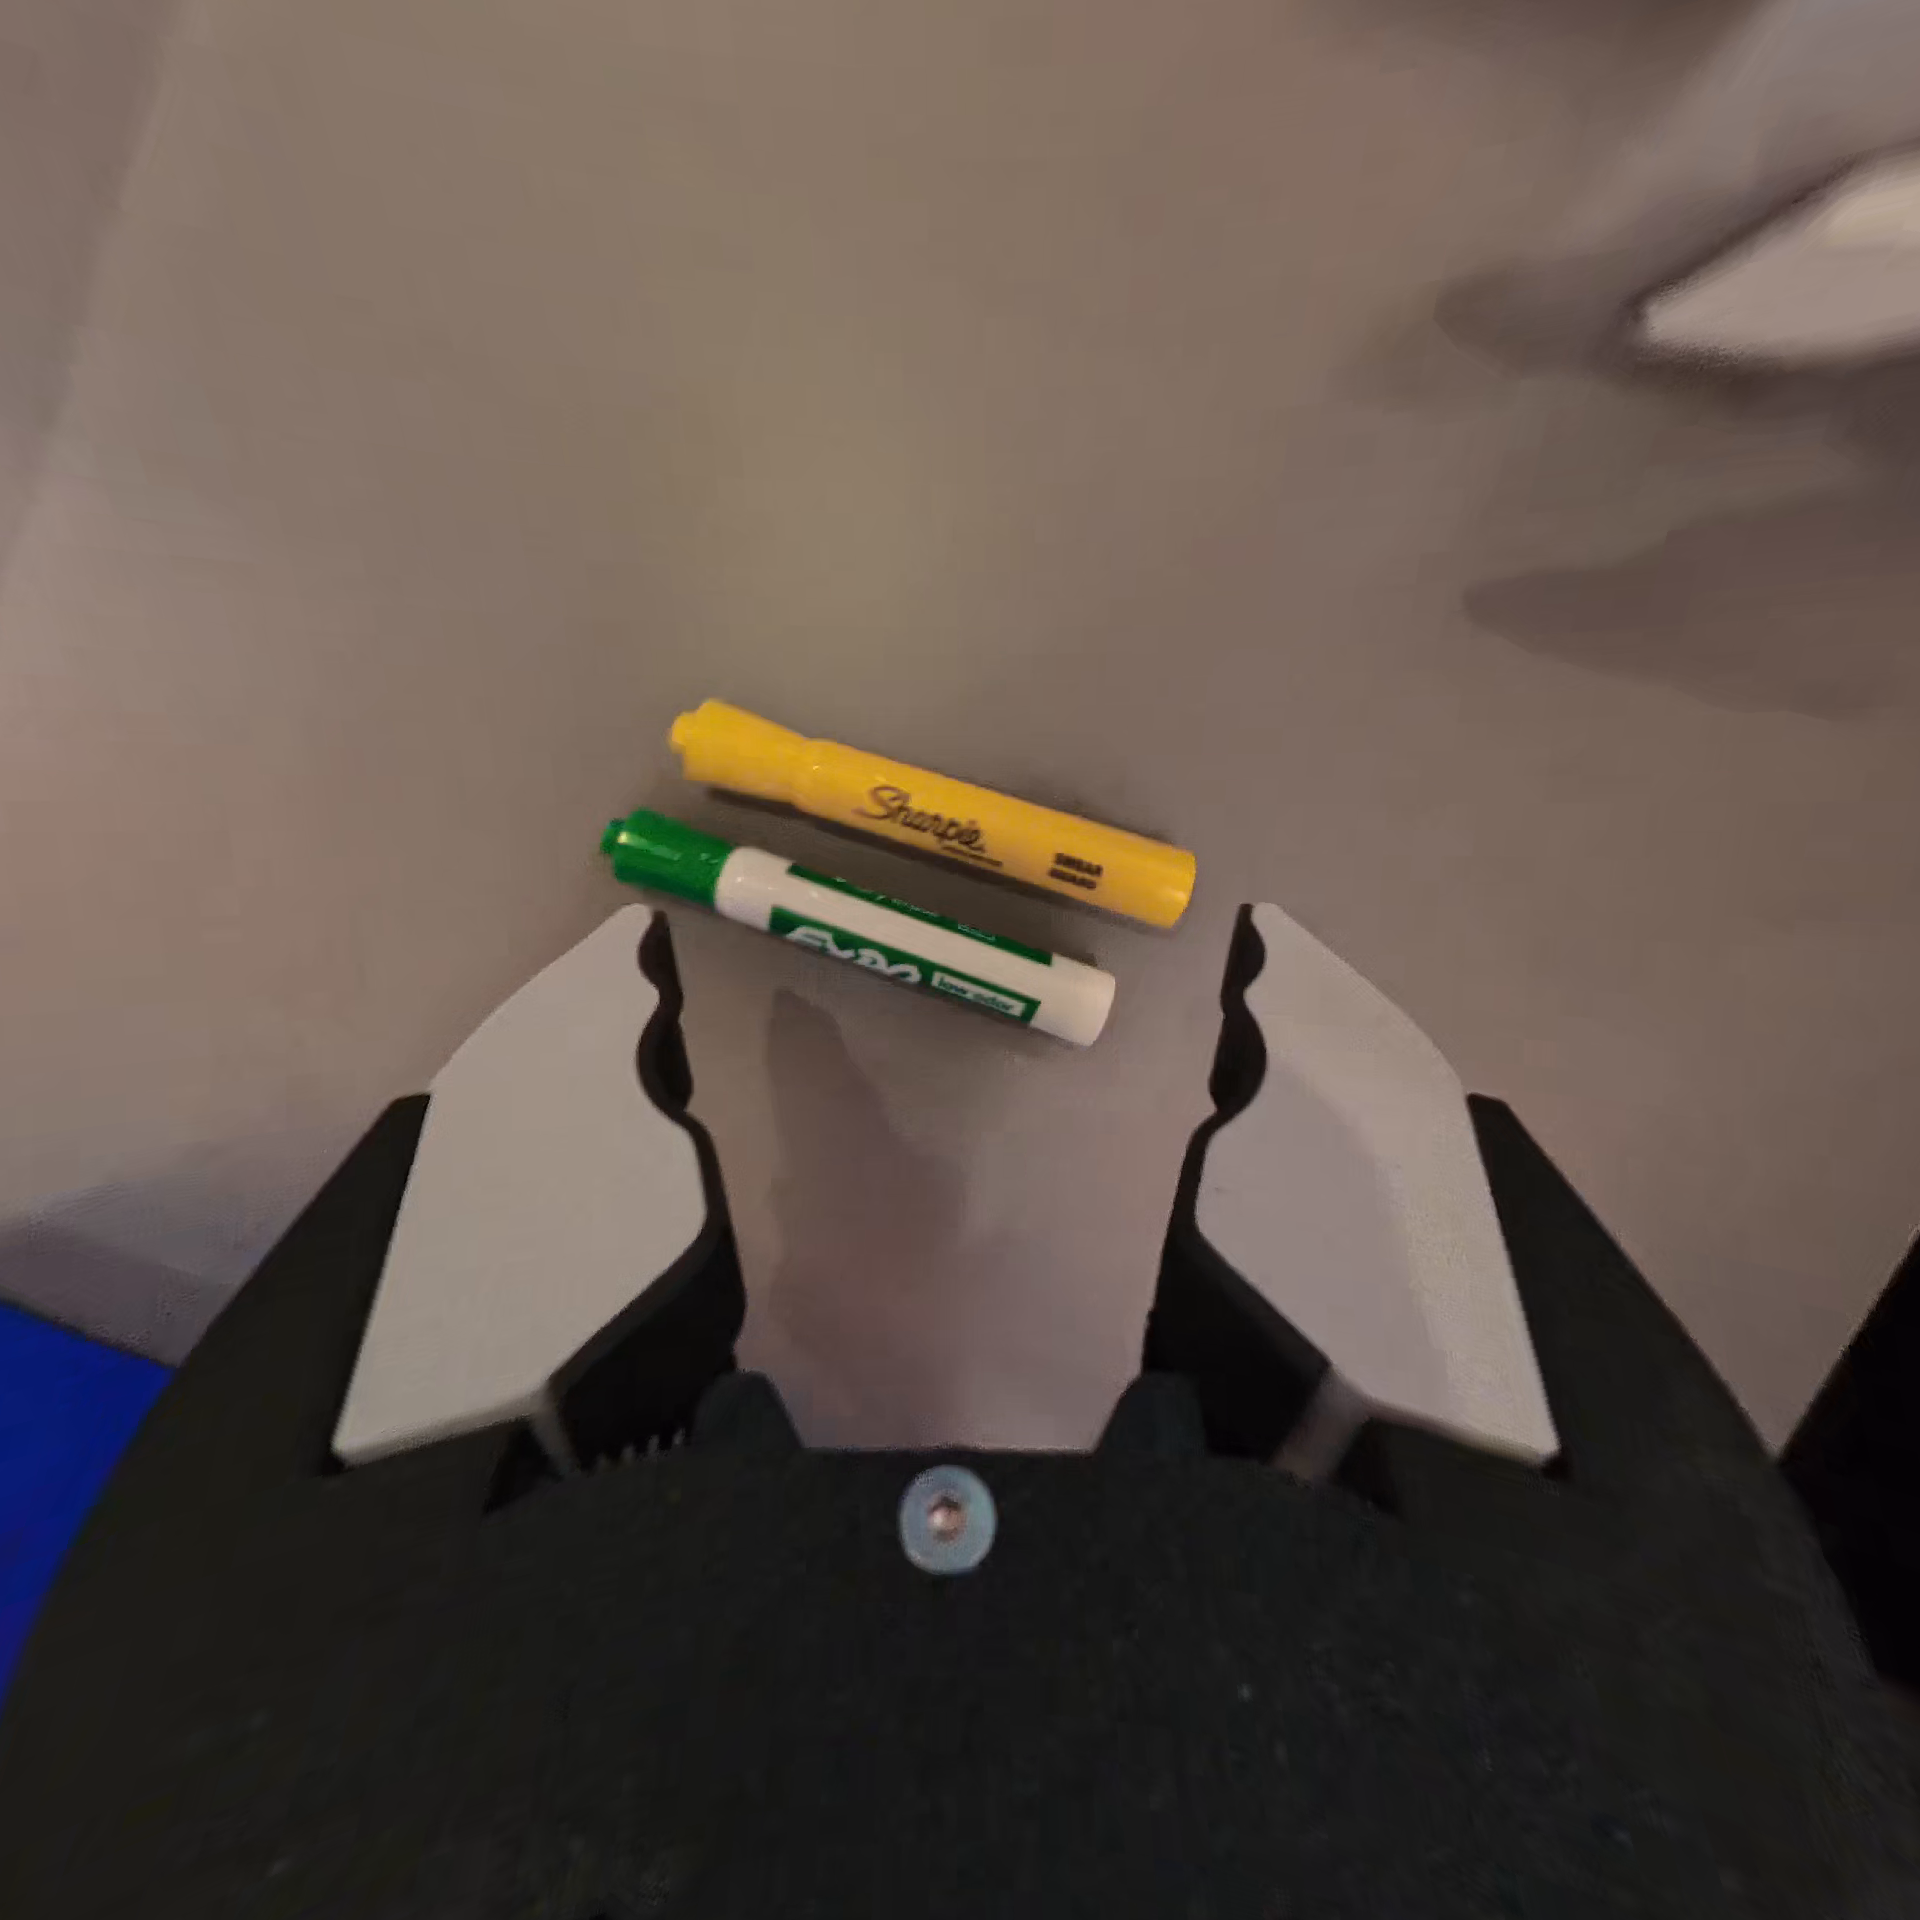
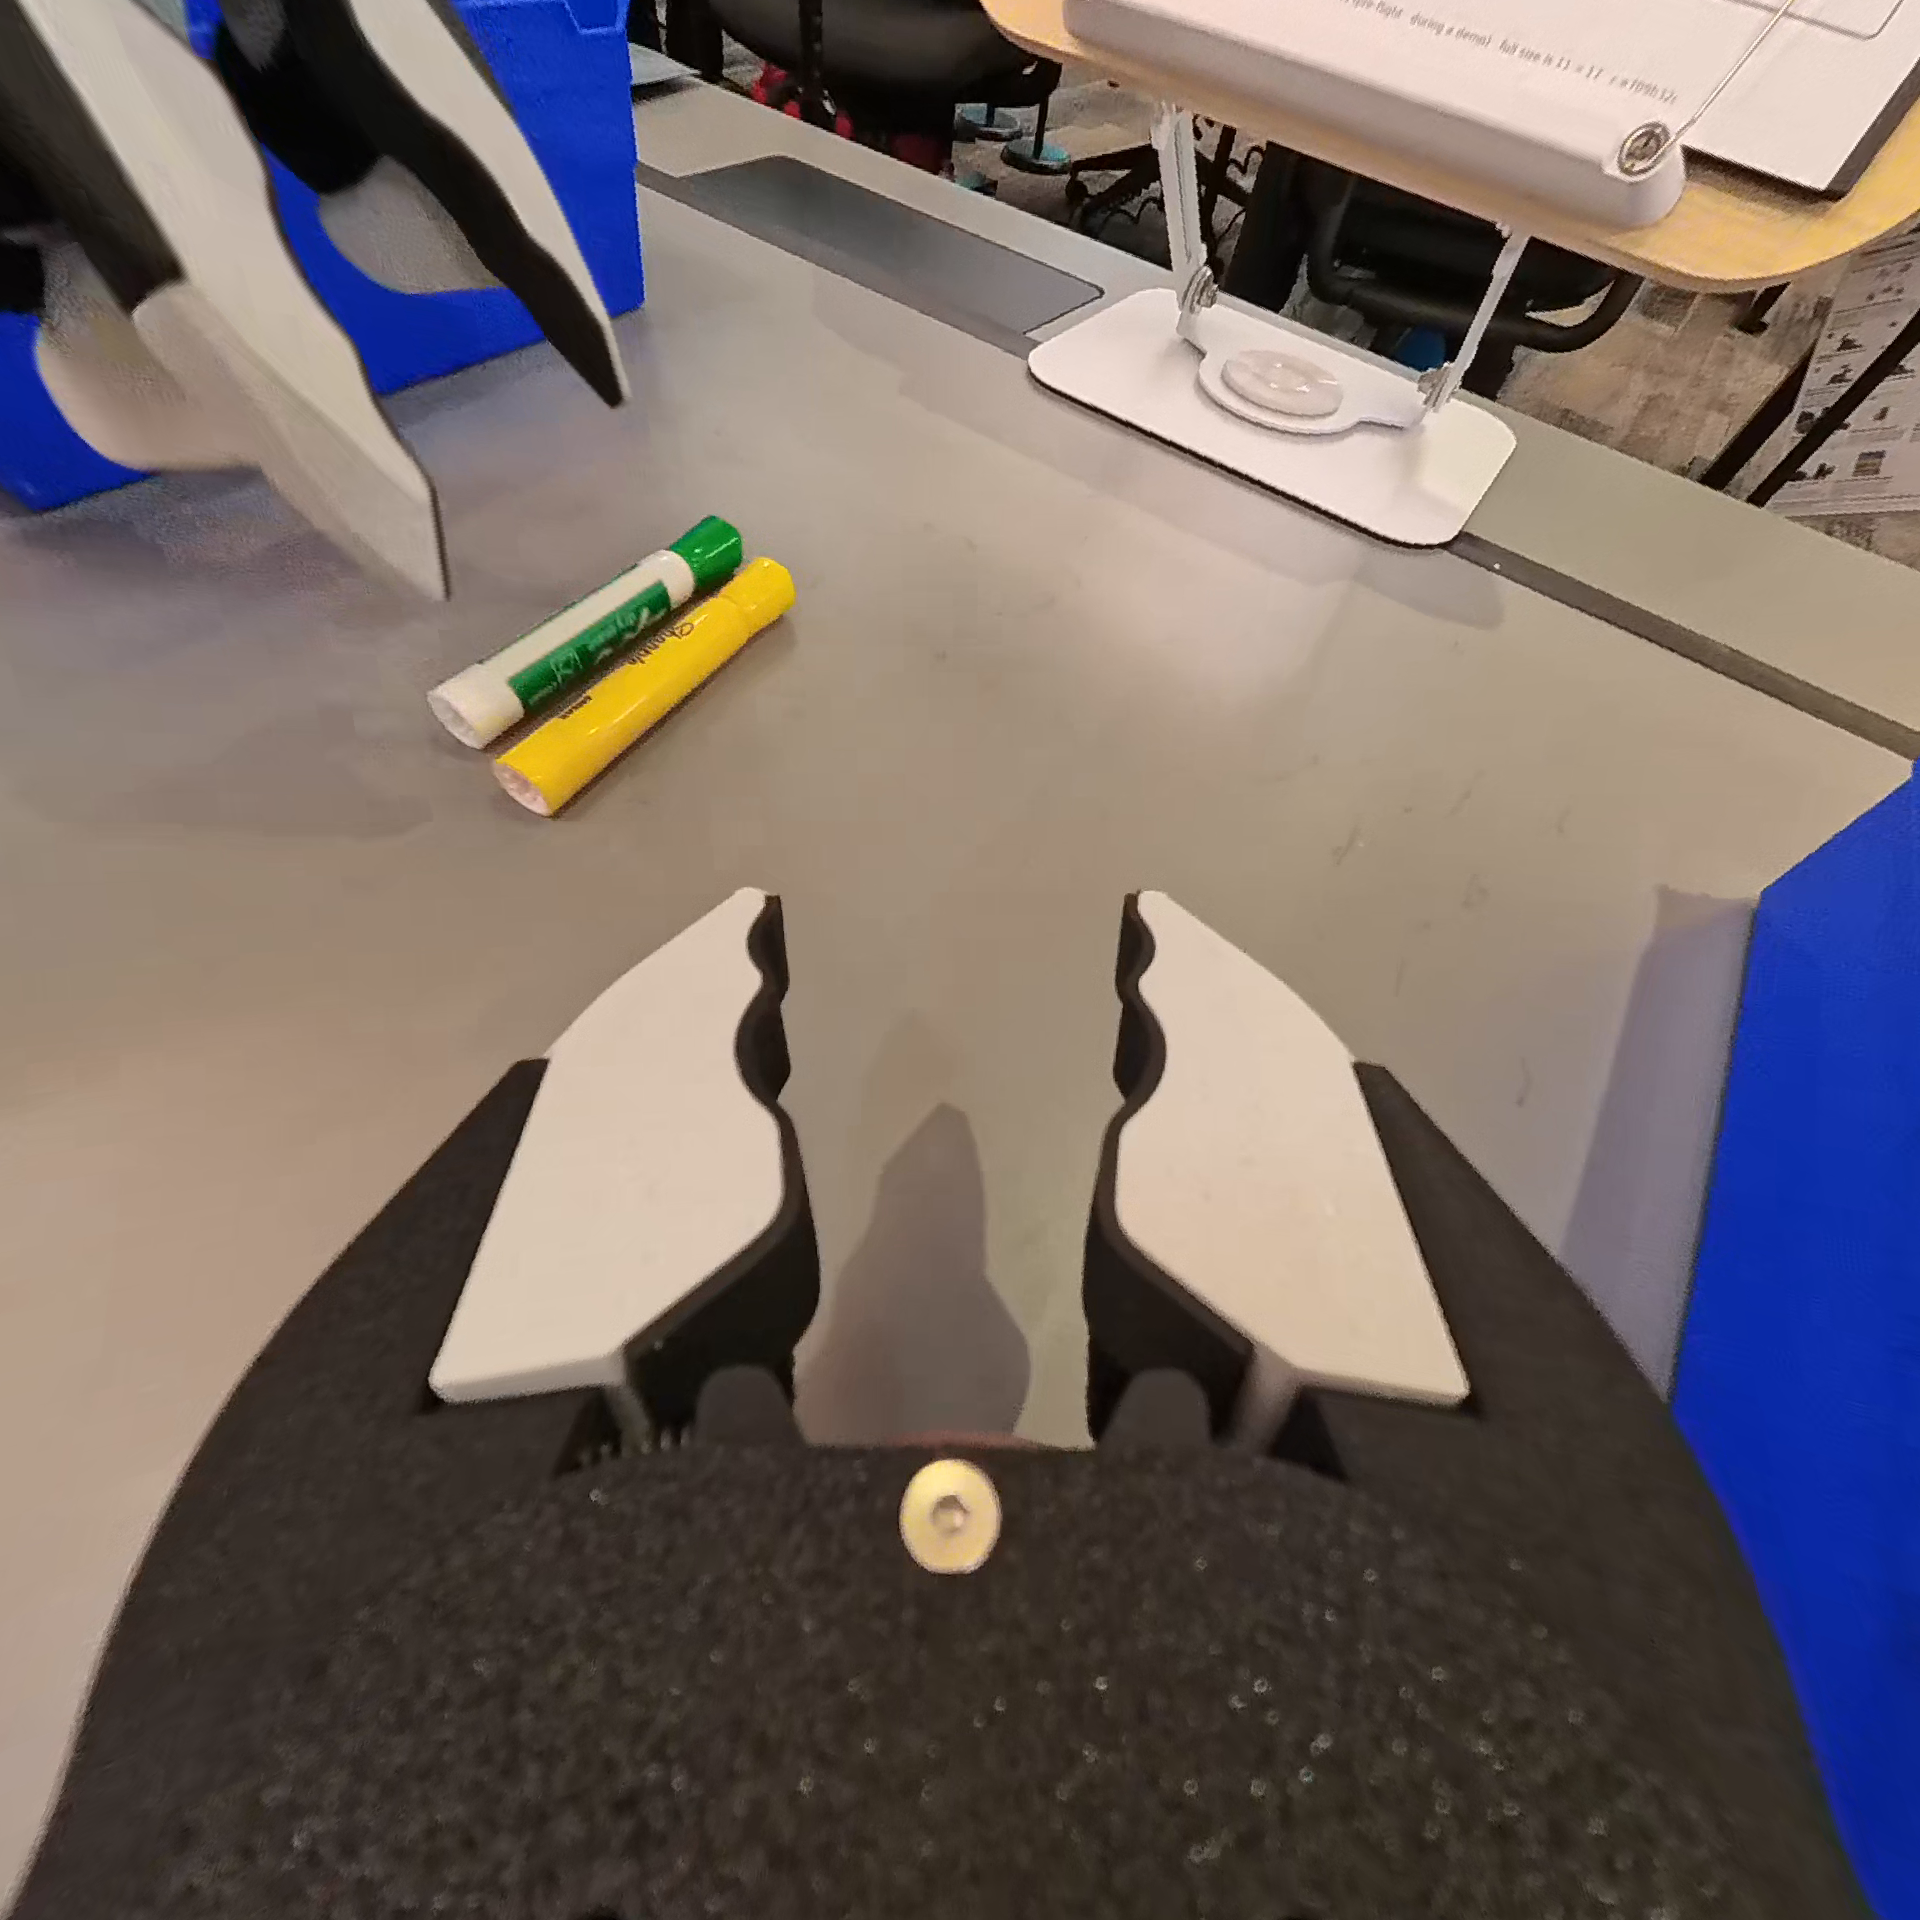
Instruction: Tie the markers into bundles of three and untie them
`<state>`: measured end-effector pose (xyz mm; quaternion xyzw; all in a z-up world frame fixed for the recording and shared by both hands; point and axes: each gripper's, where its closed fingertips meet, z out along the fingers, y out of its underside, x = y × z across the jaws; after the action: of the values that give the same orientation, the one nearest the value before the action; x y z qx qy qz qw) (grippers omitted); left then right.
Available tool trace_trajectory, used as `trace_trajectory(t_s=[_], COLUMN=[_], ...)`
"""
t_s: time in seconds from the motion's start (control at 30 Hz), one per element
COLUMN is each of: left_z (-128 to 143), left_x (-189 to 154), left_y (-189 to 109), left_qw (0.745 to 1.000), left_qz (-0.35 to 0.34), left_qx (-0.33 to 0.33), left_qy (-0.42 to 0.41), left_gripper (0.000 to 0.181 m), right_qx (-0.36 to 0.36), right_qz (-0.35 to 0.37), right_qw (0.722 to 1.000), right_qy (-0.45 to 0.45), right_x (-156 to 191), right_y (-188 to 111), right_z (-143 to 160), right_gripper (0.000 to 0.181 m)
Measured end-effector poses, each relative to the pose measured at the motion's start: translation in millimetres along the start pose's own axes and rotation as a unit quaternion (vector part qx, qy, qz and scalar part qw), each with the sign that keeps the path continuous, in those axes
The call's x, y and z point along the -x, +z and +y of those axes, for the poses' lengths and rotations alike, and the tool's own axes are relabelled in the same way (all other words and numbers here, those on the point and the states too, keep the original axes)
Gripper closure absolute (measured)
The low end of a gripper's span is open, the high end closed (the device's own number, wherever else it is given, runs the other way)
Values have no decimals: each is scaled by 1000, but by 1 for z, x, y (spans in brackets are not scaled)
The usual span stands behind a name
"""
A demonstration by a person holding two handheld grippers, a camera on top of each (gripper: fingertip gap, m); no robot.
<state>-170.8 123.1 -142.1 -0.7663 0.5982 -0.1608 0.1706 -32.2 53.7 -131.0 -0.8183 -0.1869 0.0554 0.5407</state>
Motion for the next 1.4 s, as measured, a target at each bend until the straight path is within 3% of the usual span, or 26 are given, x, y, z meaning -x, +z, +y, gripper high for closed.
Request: trace_trajectory(t_s=[0.1,0.17,0.23,0.37,0.67,0.97,1.03,1.13,1.2,1.27,1.33,1.4], left_z=[7,10,11,22,20,13,11,20,52,95,137,172], left_x=[23,31,29,16,4,-2,-4,10,30,56,95,126], left_y=[-4,-4,-1,19,49,44,22,-57,-116,-157,-176,-167], left_qw=[986,966,951,931,924,929,933,932,922,916,906,898], left_qz=[-39,-61,-74,-107,-163,-126,-125,-212,-273,-289,-296,-265], left_qx=[-35,-66,-91,-72,-51,-61,-88,-146,-136,-94,-51,-12], left_qy=[-158,-241,-285,-342,-344,-342,-324,-256,-240,-260,-299,-350], left_gripper=[77,85,86,72,77,83,87,96,99,95,86,82], right_qx=[-2,-1,0,-1,-9,-8,-7,-8,-8,-8,-7,-7], right_qz=[0,1,2,3,4,3,2,1,0,-3,-8,-15], right_qw=[1000,1000,1000,1000,1000,1000,1000,1000,1000,1000,1000,1000], right_qy=[0,3,5,7,9,9,9,10,13,13,16,15], right_x=[0,0,-1,-2,-5,-5,-4,-4,-4,-3,0,5], right_y=[0,0,1,1,-4,-4,-4,-5,-5,-4,-2,1], right_z=[-1,-1,-1,-2,-7,-7,-6,-6,-6,-6,-6,-8], right_gripper=[120,120,120,120,121,121,121,121,122,122,122,122])
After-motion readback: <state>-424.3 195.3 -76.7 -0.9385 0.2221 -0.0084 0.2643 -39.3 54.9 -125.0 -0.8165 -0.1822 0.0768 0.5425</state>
